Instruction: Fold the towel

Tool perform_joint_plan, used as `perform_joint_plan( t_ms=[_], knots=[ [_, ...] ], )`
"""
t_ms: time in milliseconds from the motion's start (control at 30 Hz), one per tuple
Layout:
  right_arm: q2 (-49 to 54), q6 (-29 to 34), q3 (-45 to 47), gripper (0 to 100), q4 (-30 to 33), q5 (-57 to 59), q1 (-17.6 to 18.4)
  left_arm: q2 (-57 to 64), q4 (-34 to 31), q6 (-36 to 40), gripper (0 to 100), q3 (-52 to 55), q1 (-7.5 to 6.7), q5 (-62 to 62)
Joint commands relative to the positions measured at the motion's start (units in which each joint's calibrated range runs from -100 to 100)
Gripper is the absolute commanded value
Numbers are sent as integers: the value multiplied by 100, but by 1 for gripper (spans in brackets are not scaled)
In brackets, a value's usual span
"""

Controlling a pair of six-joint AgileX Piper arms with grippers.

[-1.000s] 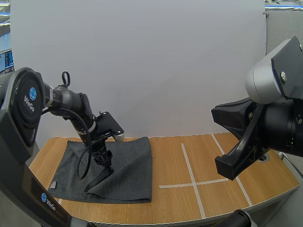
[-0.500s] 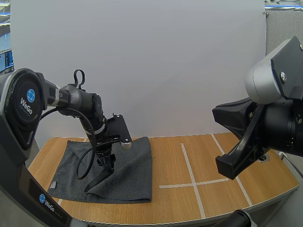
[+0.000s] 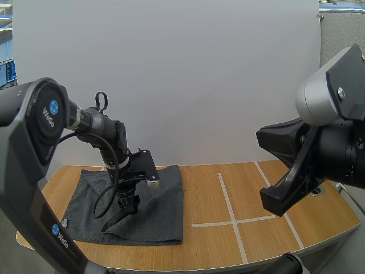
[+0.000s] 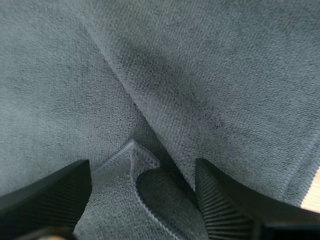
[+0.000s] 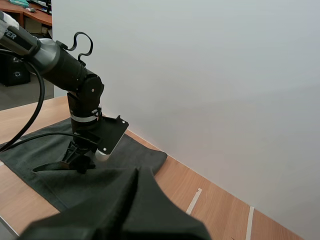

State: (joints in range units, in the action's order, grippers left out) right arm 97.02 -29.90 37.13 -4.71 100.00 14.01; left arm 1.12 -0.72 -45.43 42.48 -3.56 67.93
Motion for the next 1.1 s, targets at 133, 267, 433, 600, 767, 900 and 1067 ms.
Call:
perform_joint_plan(
  t_ms=[133,267,433,600,767,900,1067],
  knots=[
    [36,-28,7,0,53,0,7,-129,72,80,74,-64,-22,-333],
    [36,-28,7,0,53,0,7,-129,72,125,55,-64,-22,-450],
    [36,-28,7,0,53,0,7,-129,72,135,38,-64,-22,-450],
    [36,-28,7,0,53,0,7,-129,125,135,14,-64,-22,-432],
    [36,-28,7,0,53,0,7,-107,200,159,0,-64,-22,-432],
    [36,-28,7,0,53,0,7,-76,200,315,0,-64,-22,-393],
    [36,-28,7,0,53,0,7,217,179,471,0,-64,-22,-358]
  ],
)
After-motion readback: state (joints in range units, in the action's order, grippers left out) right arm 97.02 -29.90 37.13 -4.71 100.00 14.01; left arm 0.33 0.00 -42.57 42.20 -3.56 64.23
